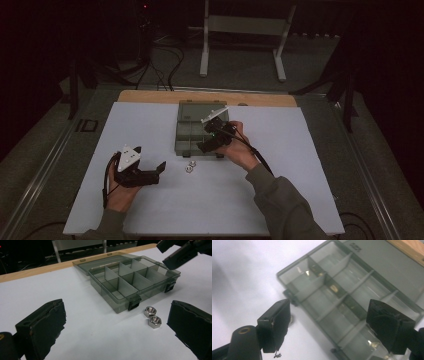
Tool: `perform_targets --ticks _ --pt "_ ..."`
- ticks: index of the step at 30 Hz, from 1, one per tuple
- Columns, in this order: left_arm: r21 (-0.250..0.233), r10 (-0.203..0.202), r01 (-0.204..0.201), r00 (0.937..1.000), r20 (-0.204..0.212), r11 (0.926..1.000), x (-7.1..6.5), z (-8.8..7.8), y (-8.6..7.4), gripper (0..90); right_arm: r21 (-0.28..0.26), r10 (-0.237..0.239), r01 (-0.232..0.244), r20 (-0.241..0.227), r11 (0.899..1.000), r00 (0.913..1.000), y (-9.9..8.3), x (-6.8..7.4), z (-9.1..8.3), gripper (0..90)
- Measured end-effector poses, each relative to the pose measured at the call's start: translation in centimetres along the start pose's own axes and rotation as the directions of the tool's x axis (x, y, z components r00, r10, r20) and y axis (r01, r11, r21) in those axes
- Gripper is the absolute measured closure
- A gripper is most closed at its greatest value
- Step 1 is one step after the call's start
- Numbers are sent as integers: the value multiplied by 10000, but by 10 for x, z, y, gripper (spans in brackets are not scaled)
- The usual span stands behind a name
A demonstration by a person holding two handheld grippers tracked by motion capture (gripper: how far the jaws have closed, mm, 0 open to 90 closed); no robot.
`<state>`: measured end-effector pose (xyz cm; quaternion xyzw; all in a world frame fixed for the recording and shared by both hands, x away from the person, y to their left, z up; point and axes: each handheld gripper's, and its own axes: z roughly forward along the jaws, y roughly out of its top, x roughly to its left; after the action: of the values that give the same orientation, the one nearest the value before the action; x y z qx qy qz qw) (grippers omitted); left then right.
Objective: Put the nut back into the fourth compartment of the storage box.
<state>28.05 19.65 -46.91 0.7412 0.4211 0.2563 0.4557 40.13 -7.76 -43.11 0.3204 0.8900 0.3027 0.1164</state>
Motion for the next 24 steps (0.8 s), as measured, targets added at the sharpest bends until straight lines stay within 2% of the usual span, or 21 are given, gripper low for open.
perform_targets --ticks 12,24 --pt "32 13 -13 10000 3 10000 0 1 0 20 -18 -657 657 -372 9978 9971 0 27 4 218" --pt "33 22 -22 10000 0 10000 -1 0 0 20 367 -888 915 -691 9951 9937 -5 45 20 244"
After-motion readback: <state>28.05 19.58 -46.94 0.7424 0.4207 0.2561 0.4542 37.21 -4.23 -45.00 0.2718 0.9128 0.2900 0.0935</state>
